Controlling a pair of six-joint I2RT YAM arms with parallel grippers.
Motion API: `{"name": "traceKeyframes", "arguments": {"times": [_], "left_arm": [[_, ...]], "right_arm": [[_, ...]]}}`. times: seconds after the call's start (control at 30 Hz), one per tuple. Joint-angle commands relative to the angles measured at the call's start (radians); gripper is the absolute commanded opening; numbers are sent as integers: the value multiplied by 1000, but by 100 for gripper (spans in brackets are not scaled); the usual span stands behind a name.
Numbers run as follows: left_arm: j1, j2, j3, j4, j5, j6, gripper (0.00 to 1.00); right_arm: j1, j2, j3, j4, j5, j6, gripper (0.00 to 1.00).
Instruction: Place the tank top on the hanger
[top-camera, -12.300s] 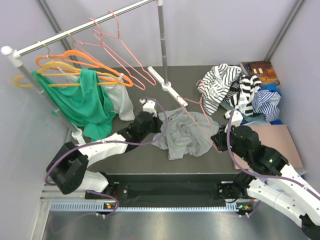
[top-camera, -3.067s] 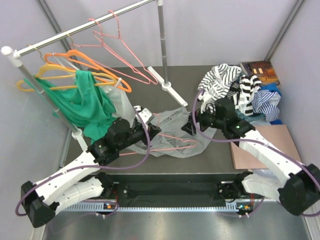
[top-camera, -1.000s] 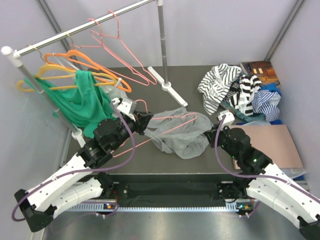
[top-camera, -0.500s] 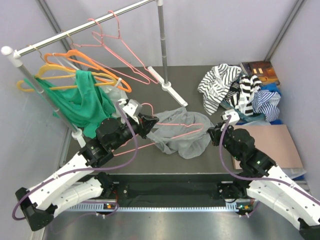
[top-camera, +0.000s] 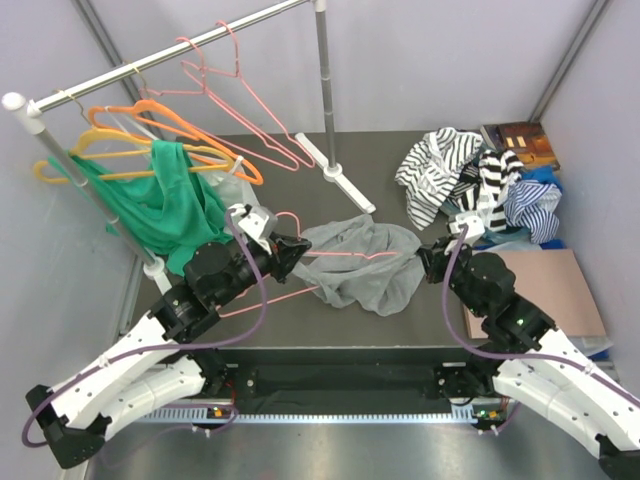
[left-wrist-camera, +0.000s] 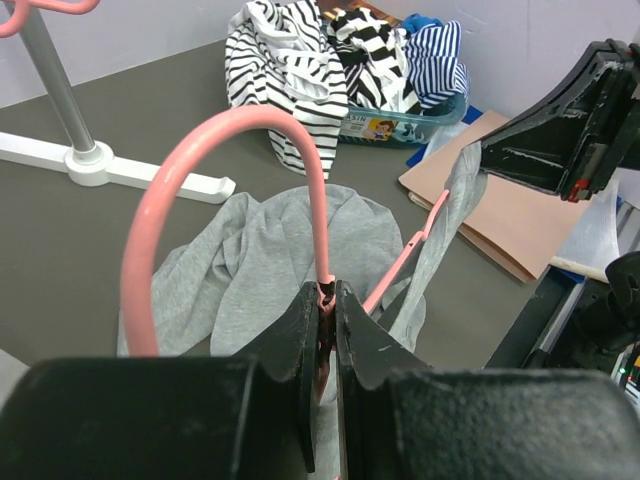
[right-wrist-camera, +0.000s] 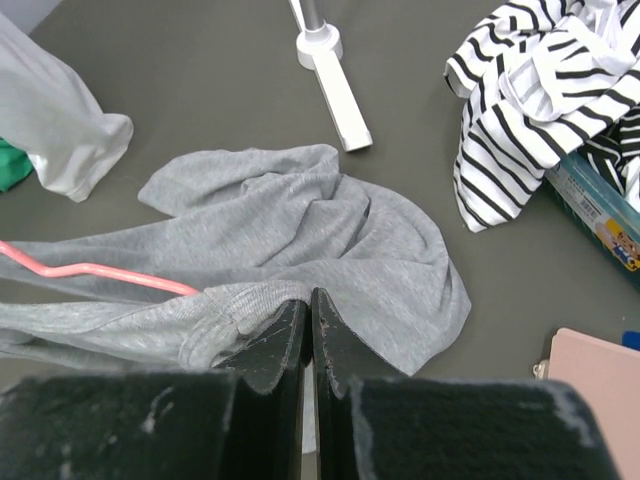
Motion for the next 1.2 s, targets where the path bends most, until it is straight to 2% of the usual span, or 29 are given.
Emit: {"name": "traceKeyframes", "arguments": {"times": [0.0, 0.33, 0.83, 1.17], "left_arm": [[-2, -5, 2, 10, -19, 18, 0], [-2, 48, -9, 71, 48, 8, 0], [-2, -21, -24, 103, 122, -18, 0], [-2, 3, -32, 117, 173, -30, 0]], "right_arm": [[10, -36, 63, 8, -21, -17, 0], [10, 15, 107, 26, -112, -65, 0], [11, 134, 103, 55, -84, -119, 0], [11, 171, 134, 67, -124, -134, 0]]}}
